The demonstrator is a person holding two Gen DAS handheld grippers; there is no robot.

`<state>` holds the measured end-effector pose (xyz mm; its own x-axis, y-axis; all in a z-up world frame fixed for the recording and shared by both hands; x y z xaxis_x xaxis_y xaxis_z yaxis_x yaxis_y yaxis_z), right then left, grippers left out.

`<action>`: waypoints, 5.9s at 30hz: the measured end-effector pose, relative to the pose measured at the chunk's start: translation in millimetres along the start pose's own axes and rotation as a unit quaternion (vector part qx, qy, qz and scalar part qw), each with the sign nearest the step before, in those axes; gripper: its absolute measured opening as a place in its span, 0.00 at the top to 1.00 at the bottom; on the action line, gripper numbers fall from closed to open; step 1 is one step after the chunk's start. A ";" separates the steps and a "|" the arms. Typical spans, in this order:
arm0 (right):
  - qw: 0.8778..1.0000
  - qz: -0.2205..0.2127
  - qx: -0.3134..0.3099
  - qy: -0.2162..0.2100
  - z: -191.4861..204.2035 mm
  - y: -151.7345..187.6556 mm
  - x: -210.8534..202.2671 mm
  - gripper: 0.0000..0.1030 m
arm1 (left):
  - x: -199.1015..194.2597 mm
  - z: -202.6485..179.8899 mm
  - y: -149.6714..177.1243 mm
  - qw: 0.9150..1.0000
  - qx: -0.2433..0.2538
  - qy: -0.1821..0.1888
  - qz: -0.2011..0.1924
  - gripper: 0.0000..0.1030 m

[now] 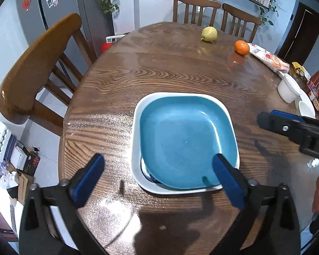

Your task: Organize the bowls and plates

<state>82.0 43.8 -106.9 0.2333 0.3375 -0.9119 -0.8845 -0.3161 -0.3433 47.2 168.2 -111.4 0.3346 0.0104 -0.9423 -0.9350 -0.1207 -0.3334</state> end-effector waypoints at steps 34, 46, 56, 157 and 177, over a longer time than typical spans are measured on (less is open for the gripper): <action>0.998 -0.035 -0.030 -0.035 -87.2 60.2 -82.7 0.37 | -35.5 -120.8 28.9 1.000 0.007 -0.003 -0.022 0.01; 0.992 -0.071 0.102 0.004 -201.5 93.6 -122.8 0.37 | -25.8 -210.4 11.6 0.995 0.090 0.037 -0.013 0.01; 0.982 -0.075 0.170 0.022 -275.2 106.4 -127.3 0.37 | -1.2 -276.3 -22.3 0.992 0.114 0.057 -0.013 0.01; 0.991 -0.023 0.130 -0.007 -226.9 60.6 -71.1 0.58 | 16.4 -197.0 -20.7 0.999 0.019 0.022 0.029 0.21; 0.974 -0.071 0.210 0.041 -327.2 81.3 -126.5 0.45 | 7.8 -334.4 -38.8 0.991 0.118 0.061 0.019 0.01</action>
<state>112.8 -314.8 -93.0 0.3810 0.2742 -0.8830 -0.9245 0.1241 -0.3603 125.2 -159.0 -95.6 0.2966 -0.1113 -0.9485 -0.9439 0.1170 -0.3089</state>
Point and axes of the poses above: each gripper's, at about its wrist camera, not at the fingertips, and x roughly the way its jaws point, z to its left, y to its underside, the point moved 9 cm from there along x, roughly the way its jaws point, and after that the axes turned 14 degrees about z, right-handed, at the moved point
